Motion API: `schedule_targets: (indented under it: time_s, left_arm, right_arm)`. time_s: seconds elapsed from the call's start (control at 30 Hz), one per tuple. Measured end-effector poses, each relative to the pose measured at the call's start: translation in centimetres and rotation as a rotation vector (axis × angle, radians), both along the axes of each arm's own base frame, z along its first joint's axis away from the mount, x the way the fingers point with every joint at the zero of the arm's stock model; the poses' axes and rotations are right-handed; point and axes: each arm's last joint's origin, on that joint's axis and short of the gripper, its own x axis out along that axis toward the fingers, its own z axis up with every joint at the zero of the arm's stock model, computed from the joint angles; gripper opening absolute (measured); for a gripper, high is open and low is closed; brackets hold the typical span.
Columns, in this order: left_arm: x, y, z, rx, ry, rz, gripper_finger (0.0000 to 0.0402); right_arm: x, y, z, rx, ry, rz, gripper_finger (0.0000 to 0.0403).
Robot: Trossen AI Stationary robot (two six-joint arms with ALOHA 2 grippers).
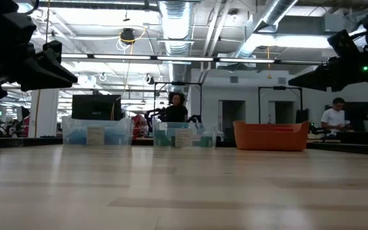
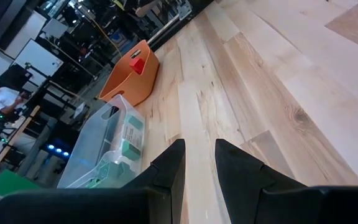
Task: Sort blocks
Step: Return to Home Position
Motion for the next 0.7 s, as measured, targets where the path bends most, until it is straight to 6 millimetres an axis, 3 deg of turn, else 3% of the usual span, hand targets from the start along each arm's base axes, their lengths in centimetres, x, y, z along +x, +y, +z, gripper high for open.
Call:
schedule_targets:
  time_s: [0.7]
  left_arm:
    - [0.0,0.0,-0.03,-0.01,-0.001,0.003,0.0082]
  right_arm:
    - [0.0,0.0,0.0,0.0,0.0,0.0,0.0218]
